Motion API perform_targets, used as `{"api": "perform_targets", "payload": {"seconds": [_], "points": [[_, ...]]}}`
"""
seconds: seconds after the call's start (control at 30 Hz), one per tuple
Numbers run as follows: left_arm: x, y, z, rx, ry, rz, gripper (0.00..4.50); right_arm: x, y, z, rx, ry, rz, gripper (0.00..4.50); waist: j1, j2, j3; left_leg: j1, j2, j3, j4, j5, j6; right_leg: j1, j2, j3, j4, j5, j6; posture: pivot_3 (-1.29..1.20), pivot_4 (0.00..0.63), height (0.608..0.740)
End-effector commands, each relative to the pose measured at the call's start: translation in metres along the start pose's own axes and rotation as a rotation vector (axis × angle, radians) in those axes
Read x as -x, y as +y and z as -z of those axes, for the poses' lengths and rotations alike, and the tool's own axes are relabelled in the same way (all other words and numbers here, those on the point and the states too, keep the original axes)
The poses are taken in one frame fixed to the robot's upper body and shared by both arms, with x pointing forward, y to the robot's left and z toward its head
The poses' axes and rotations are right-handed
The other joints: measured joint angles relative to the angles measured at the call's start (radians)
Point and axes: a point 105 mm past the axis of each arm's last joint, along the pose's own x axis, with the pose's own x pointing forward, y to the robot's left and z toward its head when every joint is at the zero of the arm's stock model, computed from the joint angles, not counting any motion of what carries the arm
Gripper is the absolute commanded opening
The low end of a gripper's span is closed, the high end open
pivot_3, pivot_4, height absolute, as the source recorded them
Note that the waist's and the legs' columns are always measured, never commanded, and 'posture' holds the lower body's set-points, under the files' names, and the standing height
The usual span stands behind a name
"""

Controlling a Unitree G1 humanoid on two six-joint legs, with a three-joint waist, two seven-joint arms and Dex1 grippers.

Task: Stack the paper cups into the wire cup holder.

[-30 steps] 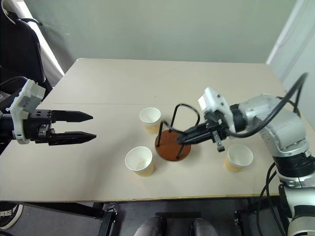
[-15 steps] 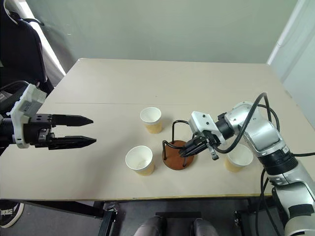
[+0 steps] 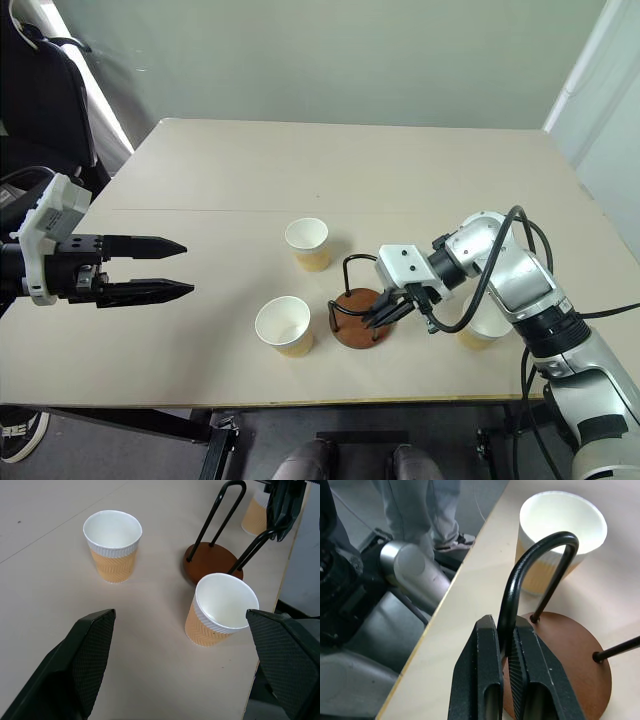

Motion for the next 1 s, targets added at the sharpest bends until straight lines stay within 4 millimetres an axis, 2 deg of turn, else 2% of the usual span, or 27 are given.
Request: {"api": "perform_targets", "payload": {"seconds": [0.03, 0.27, 0.4, 0.53, 0.6, 0.67, 0.73, 0.87, 0.93, 1.0], "points": [[0.007, -0.003, -0.011, -0.046, -0.021, -0.017, 4.5, 0.002, 0.002, -0.003, 0.032, 0.004, -0.015, 0.77, 0.0, 0.0, 0.0, 0.0, 0.0, 0.0, 0.0, 0.0, 0.0, 0.0, 0.0, 0.0, 0.0, 0.0, 0.0, 0.0, 0.15, 0.74], [0.007, -0.002, -0.012, -0.047, -0.021, -0.018, 4.5, 0.007, -0.002, -0.006, 0.046, 0.002, -0.006, 3.22, 0.0, 0.0, 0.0, 0.0, 0.0, 0.0, 0.0, 0.0, 0.0, 0.0, 0.0, 0.0, 0.0, 0.0, 0.0, 0.0, 0.15, 0.74], [0.006, -0.001, -0.014, -0.051, -0.026, -0.009, 4.5, 0.027, -0.004, -0.016, 0.065, 0.007, 0.025, 4.48, 0.001, 0.0, 0.0, 0.0, 0.0, 0.0, 0.0, 0.0, -0.001, 0.0, 0.0, 0.0, 0.0, 0.0, 0.0, 0.0, 0.15, 0.74], [0.006, 0.001, -0.019, -0.071, -0.031, 0.016, 4.5, 0.055, -0.001, -0.041, 0.1, 0.0, 0.071, 4.48, 0.003, 0.0, 0.0, -0.001, 0.0, 0.0, 0.0, 0.002, -0.005, 0.0, 0.0, 0.0, 0.0, 0.0, 0.0, 0.0, 0.15, 0.74], [0.007, 0.0, -0.026, -0.083, -0.045, 0.05, 4.5, 0.085, -0.007, -0.057, 0.113, 0.005, 0.179, 4.48, 0.003, 0.0, 0.0, 0.0, 0.0, 0.0, 0.0, 0.001, -0.006, 0.0, 0.0, 0.0, 0.0, -0.001, -0.001, 0.0, 0.15, 0.74], [0.006, -0.007, -0.029, -0.082, -0.037, 0.12, 4.5, 0.117, -0.001, -0.059, 0.084, 0.071, 0.294, 4.48, 0.005, 0.0, 0.0, -0.001, 0.0, 0.0, -0.001, 0.001, -0.006, -0.001, 0.0, 0.0, 0.0, -0.001, -0.002, 0.0, 0.15, 0.74], [0.002, -0.017, -0.028, -0.089, -0.014, 0.191, 4.5, 0.132, 0.018, -0.041, -0.004, 0.173, 0.333, 4.48, 0.017, 0.0, 0.0, -0.002, 0.0, -0.001, -0.001, 0.0, -0.007, -0.001, 0.0, 0.0, -0.001, -0.002, -0.002, 0.0, 0.15, 0.74], [-0.012, -0.034, -0.025, -0.126, 0.031, 0.298, 4.5, 0.131, 0.065, 0.003, -0.214, 0.322, 0.292, 4.48, 0.029, -0.005, -0.003, 0.0, 0.0, -0.001, -0.001, -0.009, -0.023, 0.004, 0.0, -0.001, -0.005, -0.005, -0.002, 0.0, 0.15, 0.74], [-0.017, -0.038, -0.028, -0.139, 0.026, 0.325, 4.5, 0.127, 0.076, 0.015, -0.268, 0.363, 0.294, 4.48, 0.025, -0.005, -0.001, -0.001, 0.001, 0.001, 0.0, -0.012, -0.028, 0.004, 0.0, -0.001, -0.004, -0.006, 0.0, 0.0, 0.15, 0.74], [-0.022, -0.041, -0.031, -0.153, 0.021, 0.344, 4.5, 0.119, 0.078, 0.021, -0.303, 0.343, 0.308, 4.48, 0.013, -0.004, 0.0, 0.0, 0.001, 0.004, 0.0, -0.01, -0.028, 0.003, 0.0, 0.001, -0.003, -0.006, 0.001, 0.0, 0.15, 0.74]]}}
